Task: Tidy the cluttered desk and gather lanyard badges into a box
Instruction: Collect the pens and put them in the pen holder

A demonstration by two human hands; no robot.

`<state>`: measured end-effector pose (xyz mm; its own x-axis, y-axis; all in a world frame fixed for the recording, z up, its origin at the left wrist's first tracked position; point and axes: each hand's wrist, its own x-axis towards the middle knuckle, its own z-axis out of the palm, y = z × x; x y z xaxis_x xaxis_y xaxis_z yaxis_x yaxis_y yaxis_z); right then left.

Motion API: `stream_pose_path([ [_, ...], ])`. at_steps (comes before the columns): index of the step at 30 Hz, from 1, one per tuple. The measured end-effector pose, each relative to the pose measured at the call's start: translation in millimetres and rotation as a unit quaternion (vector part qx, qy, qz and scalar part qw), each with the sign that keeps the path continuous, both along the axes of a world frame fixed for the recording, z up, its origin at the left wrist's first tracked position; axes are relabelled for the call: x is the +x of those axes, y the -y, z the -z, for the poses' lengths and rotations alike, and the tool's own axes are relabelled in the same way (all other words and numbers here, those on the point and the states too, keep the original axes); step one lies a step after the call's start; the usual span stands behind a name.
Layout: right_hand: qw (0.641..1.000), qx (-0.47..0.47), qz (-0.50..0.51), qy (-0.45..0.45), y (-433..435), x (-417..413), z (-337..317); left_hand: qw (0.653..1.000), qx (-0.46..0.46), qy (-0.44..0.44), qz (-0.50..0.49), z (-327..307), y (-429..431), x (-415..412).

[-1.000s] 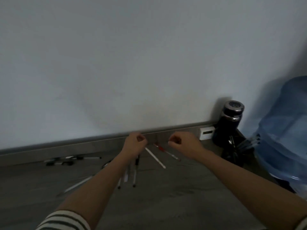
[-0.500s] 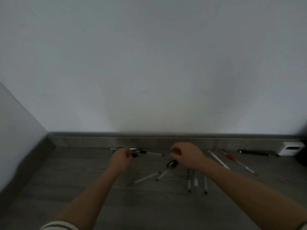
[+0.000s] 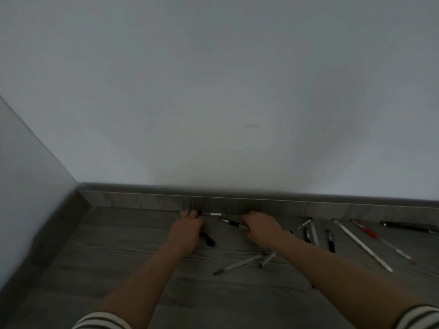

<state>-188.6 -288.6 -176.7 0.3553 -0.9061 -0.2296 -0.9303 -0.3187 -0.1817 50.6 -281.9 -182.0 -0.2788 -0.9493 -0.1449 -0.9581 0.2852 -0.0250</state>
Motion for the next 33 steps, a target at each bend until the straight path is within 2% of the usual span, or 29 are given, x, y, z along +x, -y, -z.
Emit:
stream_pose_path([
  [3,0.999,0.019,-0.012,-0.031,5,2,1,0.997,-0.017,0.062,0.036,3,9,-1],
  [6,0.999,0.036,-0.012,-0.023,8,0,-4,0.995,-0.022,0.066,0.073,5,16,7],
  [9,0.999,-0.021,-0.031,0.011,2,-9,-10,0.997,-0.035,-0.027,0.061,9,22,20],
  [12,0.993,-0.070,-0.093,0.027,-14,-11,-13,0.991,-0.056,-0.115,0.033,12,26,23],
  [15,0.989,-0.010,-0.148,0.017,-28,-2,-4,0.988,-0.063,-0.136,0.026,15,29,19],
  [17,0.988,0.038,-0.150,0.011,-32,3,0,0.989,-0.053,-0.137,0.024,15,31,17],
  [20,0.987,0.059,-0.149,0.030,-34,2,2,0.995,-0.001,-0.101,0.005,14,36,14],
  [23,0.991,0.039,-0.122,0.038,-36,-9,-1,0.998,0.035,-0.049,0.008,12,39,10],
  [28,0.998,-0.015,-0.016,0.064,-43,-60,-25,0.996,0.032,-0.074,-0.034,6,28,-7],
  [30,0.994,-0.030,0.058,0.086,-45,-82,-30,0.993,0.026,-0.109,-0.047,2,24,-23],
  [33,0.977,-0.027,0.177,0.117,-51,-116,-34,0.971,0.068,-0.223,-0.055,-5,16,-62],
])
